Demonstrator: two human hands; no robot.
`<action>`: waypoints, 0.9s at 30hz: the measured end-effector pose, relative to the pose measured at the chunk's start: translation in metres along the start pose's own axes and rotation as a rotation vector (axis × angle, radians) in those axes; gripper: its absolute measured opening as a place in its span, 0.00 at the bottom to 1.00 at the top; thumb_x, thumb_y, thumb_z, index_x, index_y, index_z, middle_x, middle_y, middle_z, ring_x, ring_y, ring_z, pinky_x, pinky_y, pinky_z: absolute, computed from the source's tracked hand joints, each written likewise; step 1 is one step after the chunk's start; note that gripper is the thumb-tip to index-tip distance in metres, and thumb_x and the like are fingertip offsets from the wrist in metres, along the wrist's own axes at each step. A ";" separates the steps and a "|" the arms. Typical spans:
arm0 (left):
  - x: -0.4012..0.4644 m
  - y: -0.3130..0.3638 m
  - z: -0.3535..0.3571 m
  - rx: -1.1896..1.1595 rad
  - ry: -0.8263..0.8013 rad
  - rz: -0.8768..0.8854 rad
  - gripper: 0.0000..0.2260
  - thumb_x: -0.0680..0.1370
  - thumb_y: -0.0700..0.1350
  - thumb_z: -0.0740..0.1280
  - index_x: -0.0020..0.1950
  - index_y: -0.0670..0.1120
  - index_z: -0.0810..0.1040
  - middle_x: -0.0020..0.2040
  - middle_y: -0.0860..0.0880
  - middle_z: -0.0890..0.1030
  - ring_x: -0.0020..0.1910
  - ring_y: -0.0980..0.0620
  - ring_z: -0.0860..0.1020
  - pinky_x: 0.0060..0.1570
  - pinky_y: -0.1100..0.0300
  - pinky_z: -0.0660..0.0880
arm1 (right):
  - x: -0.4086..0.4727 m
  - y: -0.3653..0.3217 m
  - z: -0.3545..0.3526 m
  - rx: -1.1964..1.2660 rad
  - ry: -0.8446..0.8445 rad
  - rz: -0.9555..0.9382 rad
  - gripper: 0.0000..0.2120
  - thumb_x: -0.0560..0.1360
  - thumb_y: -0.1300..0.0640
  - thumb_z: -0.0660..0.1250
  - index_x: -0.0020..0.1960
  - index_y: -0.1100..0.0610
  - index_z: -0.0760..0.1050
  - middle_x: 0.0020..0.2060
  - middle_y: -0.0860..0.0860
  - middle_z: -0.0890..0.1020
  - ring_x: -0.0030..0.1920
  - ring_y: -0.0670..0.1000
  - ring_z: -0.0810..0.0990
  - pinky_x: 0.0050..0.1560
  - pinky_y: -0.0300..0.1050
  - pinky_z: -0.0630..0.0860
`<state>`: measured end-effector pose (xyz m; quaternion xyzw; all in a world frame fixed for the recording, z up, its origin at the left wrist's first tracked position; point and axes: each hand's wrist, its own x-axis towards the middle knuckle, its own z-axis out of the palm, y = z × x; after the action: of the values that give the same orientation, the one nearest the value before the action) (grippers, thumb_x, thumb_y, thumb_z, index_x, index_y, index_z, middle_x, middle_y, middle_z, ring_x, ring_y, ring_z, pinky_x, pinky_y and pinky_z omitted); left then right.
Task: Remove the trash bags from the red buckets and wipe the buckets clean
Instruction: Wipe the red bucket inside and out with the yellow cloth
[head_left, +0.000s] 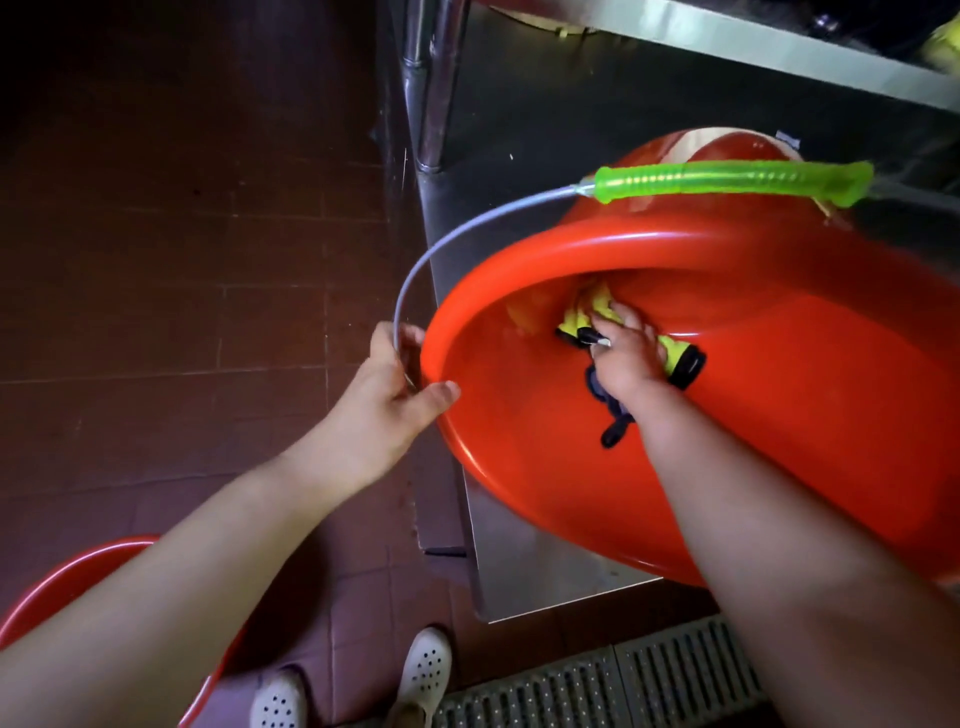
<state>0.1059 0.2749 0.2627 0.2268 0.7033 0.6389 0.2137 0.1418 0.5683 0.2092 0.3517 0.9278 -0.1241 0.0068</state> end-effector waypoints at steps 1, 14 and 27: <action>0.000 0.001 0.004 0.023 -0.004 0.026 0.17 0.74 0.38 0.68 0.54 0.49 0.62 0.46 0.56 0.68 0.41 0.71 0.71 0.43 0.75 0.68 | -0.002 -0.002 0.001 -0.002 -0.004 0.009 0.20 0.76 0.58 0.63 0.67 0.45 0.72 0.73 0.43 0.62 0.69 0.55 0.62 0.66 0.43 0.55; -0.004 0.009 0.020 -0.063 0.029 -0.068 0.21 0.72 0.32 0.68 0.53 0.55 0.67 0.42 0.57 0.73 0.37 0.71 0.74 0.39 0.77 0.69 | -0.187 -0.031 0.031 0.426 0.043 -0.409 0.29 0.69 0.61 0.53 0.67 0.41 0.70 0.69 0.40 0.64 0.68 0.53 0.67 0.67 0.53 0.65; 0.016 0.018 -0.021 -0.060 0.025 -0.035 0.36 0.68 0.36 0.68 0.72 0.54 0.59 0.49 0.56 0.75 0.41 0.65 0.75 0.44 0.67 0.75 | -0.015 -0.016 -0.006 -0.193 -0.091 0.029 0.28 0.78 0.56 0.55 0.73 0.35 0.55 0.76 0.45 0.54 0.74 0.53 0.53 0.71 0.49 0.51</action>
<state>0.0813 0.2687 0.2825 0.2001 0.6905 0.6584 0.2228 0.1431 0.5478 0.2198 0.3570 0.9290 -0.0499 0.0844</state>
